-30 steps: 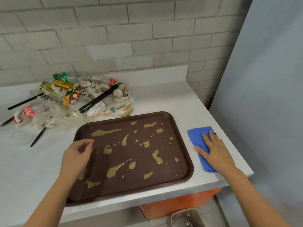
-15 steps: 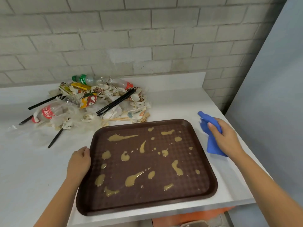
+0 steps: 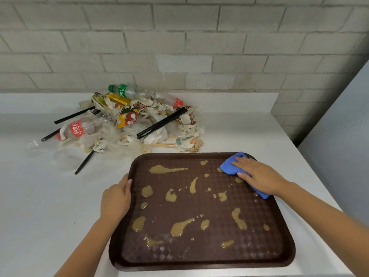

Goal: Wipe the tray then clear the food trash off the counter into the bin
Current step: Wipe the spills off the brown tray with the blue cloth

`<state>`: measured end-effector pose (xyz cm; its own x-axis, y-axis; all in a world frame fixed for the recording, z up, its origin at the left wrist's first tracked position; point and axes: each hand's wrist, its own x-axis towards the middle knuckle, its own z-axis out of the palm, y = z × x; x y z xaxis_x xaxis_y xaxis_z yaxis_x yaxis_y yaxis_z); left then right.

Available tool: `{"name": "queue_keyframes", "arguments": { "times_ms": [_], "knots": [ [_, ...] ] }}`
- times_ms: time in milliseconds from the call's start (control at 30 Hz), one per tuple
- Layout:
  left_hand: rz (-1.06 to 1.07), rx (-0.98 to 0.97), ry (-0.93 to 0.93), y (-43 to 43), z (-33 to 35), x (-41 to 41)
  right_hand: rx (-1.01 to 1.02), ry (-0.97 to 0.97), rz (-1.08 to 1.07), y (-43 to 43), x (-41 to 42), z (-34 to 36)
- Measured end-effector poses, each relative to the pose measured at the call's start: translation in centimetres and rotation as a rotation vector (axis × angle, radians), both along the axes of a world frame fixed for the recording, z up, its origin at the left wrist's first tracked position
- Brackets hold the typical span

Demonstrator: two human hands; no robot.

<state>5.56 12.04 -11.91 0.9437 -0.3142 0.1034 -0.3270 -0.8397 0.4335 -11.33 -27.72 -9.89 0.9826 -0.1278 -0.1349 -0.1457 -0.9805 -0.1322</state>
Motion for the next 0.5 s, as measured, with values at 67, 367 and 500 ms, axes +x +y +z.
{"name": "queue_keyframes", "arguments": {
  "times_ms": [67,367,500],
  "knots": [
    [-0.006,-0.029,0.001,0.1,-0.2,0.1,0.02,0.025,0.045,0.1,0.5,0.2],
    [0.002,-0.101,0.024,0.4,-0.6,0.5,0.081,0.068,0.266,3.0,5.4,0.3],
    [-0.007,-0.104,0.024,0.4,-0.5,0.4,0.115,0.052,0.376,5.6,8.0,-0.4]
  ]
}}
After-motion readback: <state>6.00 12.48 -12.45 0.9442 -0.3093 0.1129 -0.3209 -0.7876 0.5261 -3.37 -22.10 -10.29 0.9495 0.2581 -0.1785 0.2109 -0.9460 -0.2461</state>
